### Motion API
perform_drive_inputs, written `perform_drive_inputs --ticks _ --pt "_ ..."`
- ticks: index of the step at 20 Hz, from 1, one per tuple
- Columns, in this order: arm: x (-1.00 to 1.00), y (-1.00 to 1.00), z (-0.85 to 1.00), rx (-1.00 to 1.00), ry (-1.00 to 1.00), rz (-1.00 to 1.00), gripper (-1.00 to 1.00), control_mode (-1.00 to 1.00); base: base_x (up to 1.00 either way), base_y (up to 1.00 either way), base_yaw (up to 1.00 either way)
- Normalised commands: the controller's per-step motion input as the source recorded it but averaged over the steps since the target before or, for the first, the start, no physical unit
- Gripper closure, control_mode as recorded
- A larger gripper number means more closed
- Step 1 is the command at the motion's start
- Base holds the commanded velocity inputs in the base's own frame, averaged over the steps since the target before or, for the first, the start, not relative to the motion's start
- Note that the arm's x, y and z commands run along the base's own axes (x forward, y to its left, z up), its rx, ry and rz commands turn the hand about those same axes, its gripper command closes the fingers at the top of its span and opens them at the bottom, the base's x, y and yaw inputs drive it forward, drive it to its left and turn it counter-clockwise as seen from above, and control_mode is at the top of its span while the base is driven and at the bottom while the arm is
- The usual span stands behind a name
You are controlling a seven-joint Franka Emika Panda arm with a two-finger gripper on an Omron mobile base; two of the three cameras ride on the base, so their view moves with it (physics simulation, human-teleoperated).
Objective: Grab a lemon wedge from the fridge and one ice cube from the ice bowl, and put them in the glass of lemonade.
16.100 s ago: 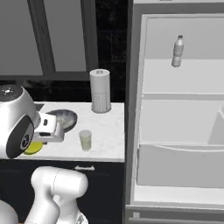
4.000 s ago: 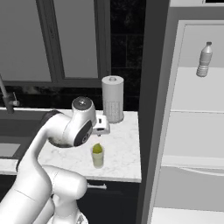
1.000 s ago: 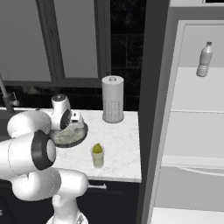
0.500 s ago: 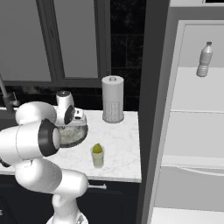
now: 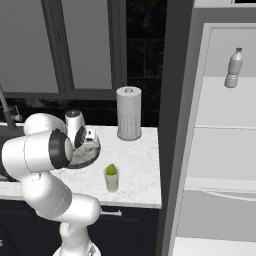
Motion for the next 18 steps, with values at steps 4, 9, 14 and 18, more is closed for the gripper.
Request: perform_drive_inputs --ticks 4,9,14,18 --pt "0.21 0.08 0.0 0.0 0.0 0.0 -1.0 -1.0 0.0 0.0 0.0" --pt "0.25 0.0 -0.08 0.0 0.0 0.0 -1.0 -1.0 0.0 0.0 0.0" --pt "0.03 0.0 -0.05 0.0 0.0 0.0 -1.0 -1.0 0.0 0.0 0.0" --pt "-0.13 0.0 -0.02 0.0 0.02 0.0 -1.0 -1.0 0.0 0.0 0.0"
